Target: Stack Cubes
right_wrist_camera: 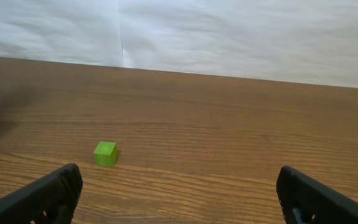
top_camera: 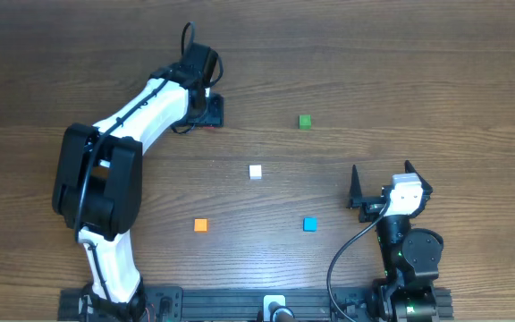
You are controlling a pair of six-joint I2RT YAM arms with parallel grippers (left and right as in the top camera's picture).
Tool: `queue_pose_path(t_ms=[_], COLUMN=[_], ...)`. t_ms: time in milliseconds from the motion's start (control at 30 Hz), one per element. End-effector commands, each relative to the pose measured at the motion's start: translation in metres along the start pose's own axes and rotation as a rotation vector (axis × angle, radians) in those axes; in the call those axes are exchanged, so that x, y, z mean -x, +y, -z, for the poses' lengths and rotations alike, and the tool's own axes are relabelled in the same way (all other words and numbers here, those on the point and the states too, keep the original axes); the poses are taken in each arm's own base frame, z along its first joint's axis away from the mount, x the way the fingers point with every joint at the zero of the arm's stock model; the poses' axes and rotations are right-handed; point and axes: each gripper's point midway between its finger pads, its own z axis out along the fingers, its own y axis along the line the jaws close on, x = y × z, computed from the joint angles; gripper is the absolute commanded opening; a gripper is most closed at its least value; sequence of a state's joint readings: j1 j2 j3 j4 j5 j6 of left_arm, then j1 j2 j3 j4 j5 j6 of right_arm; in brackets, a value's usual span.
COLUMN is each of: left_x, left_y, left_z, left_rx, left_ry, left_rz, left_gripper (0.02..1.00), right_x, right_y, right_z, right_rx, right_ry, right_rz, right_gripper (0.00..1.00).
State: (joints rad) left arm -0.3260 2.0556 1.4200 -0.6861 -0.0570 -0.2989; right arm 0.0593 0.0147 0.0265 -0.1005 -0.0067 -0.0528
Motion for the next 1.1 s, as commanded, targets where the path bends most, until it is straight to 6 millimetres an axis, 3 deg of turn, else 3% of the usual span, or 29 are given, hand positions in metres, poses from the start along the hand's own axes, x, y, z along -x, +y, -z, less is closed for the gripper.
queue_pose_path(t_ms=[33, 333, 800, 1033, 1100], left_x=[0.001, 0.0007, 0.0007, 0.0002, -0.0004], left_y=[-0.0036, -0.0078, -0.0078, -0.009, -0.0129], left_z=[-0.0111, -0.015, -0.015, -0.0147, -0.0106], left_rx=[0.013, 0.01, 0.01, 0.003, -0.018], left_ry=[0.008, 0.006, 0.007, 0.009, 0.012], left_rz=[-0.011, -0.018, -0.018, -0.018, -0.014], left_gripper=[0.617, 0.465, 0.347, 0.198, 0.077], right_x=[-0.0022, -0.0022, -0.0022, -0.0022, -0.0022], right_y=[0.0007, 0.0007, 0.0007, 0.0007, 0.0007], right_z=[-0.0003, -0.0003, -0.0003, -0.0003, -0.0003], right_rx=[0.006, 0.006, 0.006, 0.006, 0.006], right_ry=[-0.001, -0.001, -0.001, -0.001, -0.001], right_rz=[-0.004, -0.004, -0.004, -0.004, -0.004], right_gripper=[0.991, 0.991, 0.991, 0.991, 0.993])
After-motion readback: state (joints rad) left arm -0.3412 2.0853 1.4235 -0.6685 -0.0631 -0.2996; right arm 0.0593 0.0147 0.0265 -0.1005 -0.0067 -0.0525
